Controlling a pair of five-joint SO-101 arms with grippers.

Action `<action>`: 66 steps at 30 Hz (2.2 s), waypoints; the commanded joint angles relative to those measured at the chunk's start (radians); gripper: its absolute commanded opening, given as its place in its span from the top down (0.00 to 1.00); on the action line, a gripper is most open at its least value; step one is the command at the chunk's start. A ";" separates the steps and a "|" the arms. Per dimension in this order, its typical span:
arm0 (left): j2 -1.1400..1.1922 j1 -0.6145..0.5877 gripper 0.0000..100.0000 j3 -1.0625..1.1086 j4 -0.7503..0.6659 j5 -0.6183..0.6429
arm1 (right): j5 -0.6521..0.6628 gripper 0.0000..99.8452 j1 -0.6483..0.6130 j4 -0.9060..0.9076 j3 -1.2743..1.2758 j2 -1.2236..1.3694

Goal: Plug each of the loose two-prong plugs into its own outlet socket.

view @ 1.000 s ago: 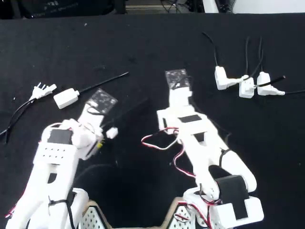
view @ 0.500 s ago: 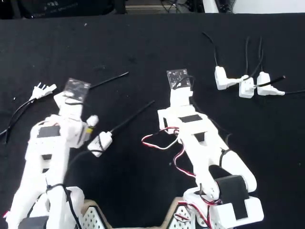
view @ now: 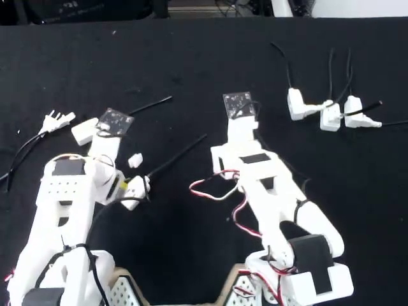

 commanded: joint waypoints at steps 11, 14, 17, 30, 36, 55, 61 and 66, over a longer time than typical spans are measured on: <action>-0.005 -0.036 0.78 0.056 -0.150 -0.026 | -0.006 0.87 0.017 0.002 -0.050 -0.028; -0.005 -0.097 0.78 0.061 -0.155 -0.075 | -0.006 0.87 0.017 0.002 -0.050 -0.028; -0.005 -0.153 0.78 0.051 -0.209 -0.089 | -0.006 0.87 0.017 0.002 -0.050 -0.028; 0.009 0.038 0.78 -0.074 0.054 -0.086 | -0.006 0.87 0.017 0.002 -0.050 -0.028; 0.133 0.041 0.78 -0.084 -0.031 -0.084 | -0.006 0.87 0.017 0.002 -0.050 -0.028; 0.279 -0.134 0.78 -0.209 -0.123 -0.083 | -0.006 0.87 0.017 0.002 -0.050 -0.028; 0.281 -0.021 0.78 -0.331 0.149 -0.038 | -0.006 0.87 0.017 0.002 -0.050 -0.028; 0.282 0.033 0.78 -0.298 0.117 -0.011 | -0.006 0.87 0.017 0.002 -0.050 -0.028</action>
